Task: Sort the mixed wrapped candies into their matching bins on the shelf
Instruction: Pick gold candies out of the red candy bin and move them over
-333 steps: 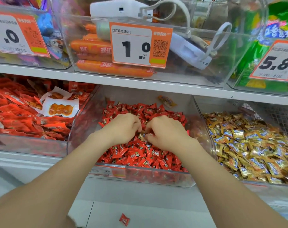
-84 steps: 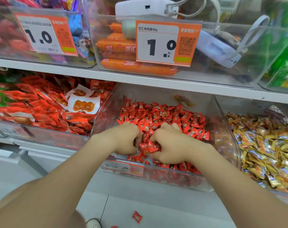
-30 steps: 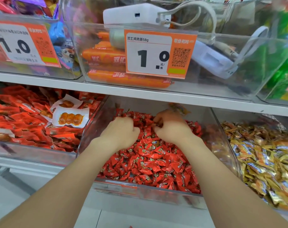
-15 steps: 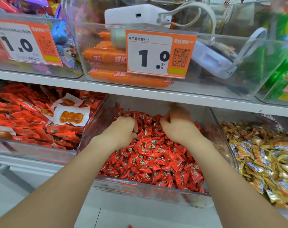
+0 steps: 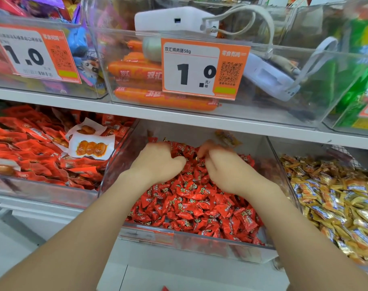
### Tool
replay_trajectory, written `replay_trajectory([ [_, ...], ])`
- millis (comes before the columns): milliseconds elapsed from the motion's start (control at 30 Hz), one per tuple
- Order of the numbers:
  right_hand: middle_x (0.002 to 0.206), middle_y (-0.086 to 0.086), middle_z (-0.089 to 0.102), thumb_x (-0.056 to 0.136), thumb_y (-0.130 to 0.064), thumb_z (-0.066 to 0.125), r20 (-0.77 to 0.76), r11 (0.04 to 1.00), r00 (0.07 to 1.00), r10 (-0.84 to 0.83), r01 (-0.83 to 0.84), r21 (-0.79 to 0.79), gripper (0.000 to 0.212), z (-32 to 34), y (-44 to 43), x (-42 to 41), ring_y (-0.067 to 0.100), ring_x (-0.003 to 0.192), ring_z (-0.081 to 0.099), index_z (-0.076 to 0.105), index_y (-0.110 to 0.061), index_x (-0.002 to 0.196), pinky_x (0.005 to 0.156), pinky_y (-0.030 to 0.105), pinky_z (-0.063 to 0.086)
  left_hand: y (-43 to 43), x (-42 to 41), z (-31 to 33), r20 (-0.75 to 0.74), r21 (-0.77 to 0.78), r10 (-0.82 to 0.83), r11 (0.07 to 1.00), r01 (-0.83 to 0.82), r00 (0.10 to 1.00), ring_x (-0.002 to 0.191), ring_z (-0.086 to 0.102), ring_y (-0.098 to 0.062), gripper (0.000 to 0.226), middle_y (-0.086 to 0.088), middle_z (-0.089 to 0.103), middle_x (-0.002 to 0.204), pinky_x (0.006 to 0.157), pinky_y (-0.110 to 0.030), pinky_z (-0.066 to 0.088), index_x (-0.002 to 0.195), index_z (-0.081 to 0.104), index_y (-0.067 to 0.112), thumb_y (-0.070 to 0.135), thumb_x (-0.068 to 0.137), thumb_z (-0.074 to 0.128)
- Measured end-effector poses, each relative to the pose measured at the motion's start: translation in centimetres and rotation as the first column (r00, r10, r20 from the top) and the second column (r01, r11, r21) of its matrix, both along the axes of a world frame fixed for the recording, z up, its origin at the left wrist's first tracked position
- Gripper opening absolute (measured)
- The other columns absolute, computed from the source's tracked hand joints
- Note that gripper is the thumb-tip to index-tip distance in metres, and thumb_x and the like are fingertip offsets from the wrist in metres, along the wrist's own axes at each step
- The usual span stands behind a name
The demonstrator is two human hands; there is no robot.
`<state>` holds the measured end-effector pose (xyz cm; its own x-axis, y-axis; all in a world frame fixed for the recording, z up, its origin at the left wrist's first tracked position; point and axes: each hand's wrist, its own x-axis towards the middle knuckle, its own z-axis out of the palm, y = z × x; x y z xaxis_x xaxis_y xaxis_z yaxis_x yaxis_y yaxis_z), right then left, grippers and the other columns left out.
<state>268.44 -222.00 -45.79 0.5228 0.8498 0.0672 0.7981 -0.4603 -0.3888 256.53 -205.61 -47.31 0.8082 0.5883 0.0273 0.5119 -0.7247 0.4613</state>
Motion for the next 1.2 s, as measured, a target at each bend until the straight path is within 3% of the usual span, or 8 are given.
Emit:
replay_trajectory([
  [167,0.085,-0.008,0.066,0.096,-0.031,0.054,0.062,0.984,0.996,0.060,-0.049,-0.171,0.017,-1.2,0.8,-1.2,0.021,0.084,0.065,0.070,-0.028,0.094,0.070,0.036,0.054,0.2,-0.1,-0.4,0.020,0.020,-0.045,0.999,0.045,0.999,0.080,0.066,-0.025,0.020,0.001,0.068,0.085,0.072,-0.036,0.056,0.080,0.062,0.027,0.039,0.084,0.046],
  [300,0.105,-0.005,0.063,0.084,-0.037,0.075,0.188,0.967,0.982,0.028,0.021,-0.253,0.027,-2.0,1.6,-1.2,0.023,0.103,0.063,0.071,-0.035,0.111,0.072,0.033,0.042,-0.2,0.7,-1.0,0.168,0.138,-0.144,0.983,0.121,0.975,0.083,0.065,-0.030,0.018,-0.002,0.071,0.087,0.077,-0.040,0.055,0.087,0.067,0.021,0.028,0.093,0.051],
  [500,0.121,0.003,0.066,0.081,-0.051,0.086,0.272,0.951,0.962,-0.024,0.105,-0.289,0.055,-2.8,2.3,-0.8,0.029,0.111,0.065,0.067,-0.026,0.126,0.078,0.036,0.047,-0.6,1.8,-1.4,0.105,0.226,-0.349,0.920,0.319,0.931,0.097,0.067,-0.024,0.040,0.000,0.070,0.106,0.086,-0.043,0.056,0.105,0.074,0.028,-0.004,0.088,0.057],
  [667,0.102,-0.003,0.067,0.084,-0.042,0.082,0.190,0.944,0.982,-0.021,0.081,-0.319,0.027,-2.1,2.1,-0.6,0.024,0.098,0.066,0.068,-0.026,0.101,0.076,0.034,0.053,-0.7,1.6,-1.8,-0.011,0.150,-0.376,0.915,0.374,0.926,0.105,0.063,-0.024,0.015,0.003,0.062,0.111,0.091,-0.046,0.054,0.110,0.072,0.032,0.026,0.099,0.065],
  [767,0.086,-0.009,0.069,0.078,-0.036,0.074,0.045,0.950,0.996,-0.075,0.085,-0.300,0.011,-1.4,1.4,0.2,0.018,0.085,0.067,0.070,-0.028,0.084,0.072,0.031,0.058,-1.0,0.8,-1.4,-0.248,0.189,-0.287,0.923,0.336,0.925,0.110,0.063,-0.027,0.022,0.003,0.058,0.117,0.085,-0.041,0.053,0.118,0.074,0.036,0.043,0.101,0.064],
  [933,0.075,-0.010,0.075,0.078,-0.025,0.073,-0.154,0.958,0.982,-0.113,0.067,-0.278,0.010,0.6,-1.3,0.4,0.006,0.073,0.068,0.083,-0.026,0.082,0.058,0.024,0.053,-0.5,-0.5,0.2,-0.453,0.158,-0.152,0.956,0.247,0.879,0.096,0.070,-0.025,0.024,0.006,0.071,0.106,0.083,-0.042,0.058,0.095,0.078,0.026,0.049,0.089,0.078],
  [1033,0.075,-0.018,0.076,0.083,-0.033,0.076,-0.248,0.969,0.958,-0.144,0.086,-0.231,0.013,1.1,-2.5,0.0,-0.001,0.073,0.069,0.082,-0.022,0.079,0.066,0.022,0.057,-0.4,-1.1,1.0,-0.555,0.112,-0.143,0.963,0.244,0.819,0.090,0.071,-0.022,0.028,0.006,0.072,0.095,0.085,-0.043,0.061,0.084,0.074,0.023,0.050,0.080,0.081],
  [1200,0.065,-0.001,0.058,0.105,-0.043,0.043,-0.210,0.971,0.948,-0.239,0.232,-0.058,0.047,2.0,-3.3,-0.3,0.021,0.066,0.056,0.051,-0.016,0.067,0.061,0.031,0.040,-0.5,-0.5,1.4,-0.275,0.100,-0.132,0.981,0.165,0.952,0.080,0.067,-0.016,0.038,0.008,0.070,0.080,0.079,-0.037,0.059,0.076,0.071,0.023,0.059,0.086,0.067],
])
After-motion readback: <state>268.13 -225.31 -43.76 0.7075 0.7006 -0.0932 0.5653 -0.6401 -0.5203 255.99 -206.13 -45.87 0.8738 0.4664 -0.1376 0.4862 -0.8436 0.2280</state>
